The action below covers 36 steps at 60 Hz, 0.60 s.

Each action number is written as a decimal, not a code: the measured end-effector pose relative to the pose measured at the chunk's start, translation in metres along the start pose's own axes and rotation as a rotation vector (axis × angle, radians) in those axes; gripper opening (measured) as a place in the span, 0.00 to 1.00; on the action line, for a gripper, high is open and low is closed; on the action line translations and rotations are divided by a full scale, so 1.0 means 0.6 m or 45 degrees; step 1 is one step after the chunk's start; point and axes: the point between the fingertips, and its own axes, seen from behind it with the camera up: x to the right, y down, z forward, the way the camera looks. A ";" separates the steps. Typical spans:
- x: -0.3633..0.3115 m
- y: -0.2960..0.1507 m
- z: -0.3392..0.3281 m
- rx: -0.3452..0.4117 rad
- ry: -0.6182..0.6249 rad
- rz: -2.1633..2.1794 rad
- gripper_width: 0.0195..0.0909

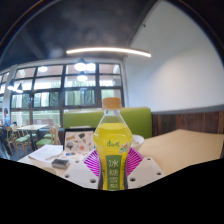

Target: Pour water

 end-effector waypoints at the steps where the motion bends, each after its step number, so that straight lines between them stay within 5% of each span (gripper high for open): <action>1: 0.003 0.012 0.005 -0.027 0.000 0.014 0.11; 7: 0.022 0.077 0.030 -0.123 -0.012 0.000 0.13; 19: 0.000 0.066 0.017 -0.095 0.013 -0.056 0.16; 27: 0.003 0.064 0.012 -0.114 0.024 -0.057 0.44; 33: 0.015 0.070 -0.016 -0.184 0.078 -0.075 0.93; 36: 0.012 0.061 -0.040 -0.190 0.086 -0.073 0.85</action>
